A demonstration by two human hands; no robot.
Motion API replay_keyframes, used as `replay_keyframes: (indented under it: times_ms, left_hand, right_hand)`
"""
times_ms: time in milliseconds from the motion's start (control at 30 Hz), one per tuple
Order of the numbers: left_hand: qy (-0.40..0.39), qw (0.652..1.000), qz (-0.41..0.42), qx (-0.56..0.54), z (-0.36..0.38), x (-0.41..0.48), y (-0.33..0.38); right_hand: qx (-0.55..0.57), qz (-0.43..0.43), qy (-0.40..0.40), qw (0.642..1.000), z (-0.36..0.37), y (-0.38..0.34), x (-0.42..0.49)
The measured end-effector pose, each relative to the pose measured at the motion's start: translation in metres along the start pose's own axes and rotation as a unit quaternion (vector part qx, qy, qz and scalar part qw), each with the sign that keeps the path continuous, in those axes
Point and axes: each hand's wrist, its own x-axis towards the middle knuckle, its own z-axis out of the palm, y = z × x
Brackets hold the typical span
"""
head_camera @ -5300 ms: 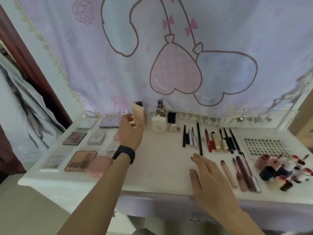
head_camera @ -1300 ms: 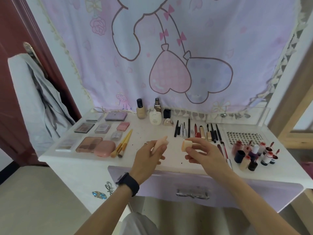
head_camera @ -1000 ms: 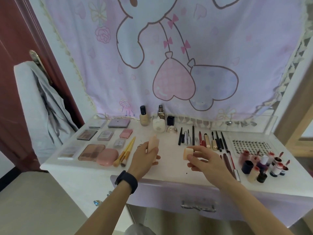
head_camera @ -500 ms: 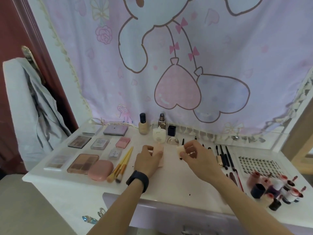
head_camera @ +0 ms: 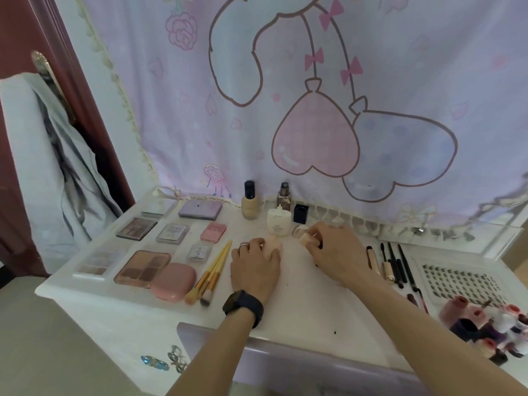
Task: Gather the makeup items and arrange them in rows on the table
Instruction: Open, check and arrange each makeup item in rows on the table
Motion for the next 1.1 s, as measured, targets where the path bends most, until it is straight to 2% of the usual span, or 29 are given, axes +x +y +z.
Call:
replay_keyframes:
  times_ms: [367, 900, 1000, 1100]
  left_hand:
    - [-0.002, 1.000, 0.023, 0.008, -0.001, -0.002, 0.000]
    - [-0.001, 1.000, 0.008, -0.002, -0.004, -0.003, 0.001]
    - [0.002, 1.000, 0.013, -0.010, -0.005, -0.003, 0.000]
    - [0.003, 0.999, 0.035, -0.003, -0.005, -0.002, -0.001]
  right_hand:
    - [-0.085, -0.020, -0.033, 0.996, 0.019, -0.006, 0.004]
    - [-0.080, -0.036, -0.026, 0.996, 0.017, -0.014, -0.006]
    - [-0.035, -0.026, -0.010, 0.999, 0.006, -0.011, -0.017]
    - [0.047, -0.007, 0.041, 0.998, -0.005, -0.006, -0.049]
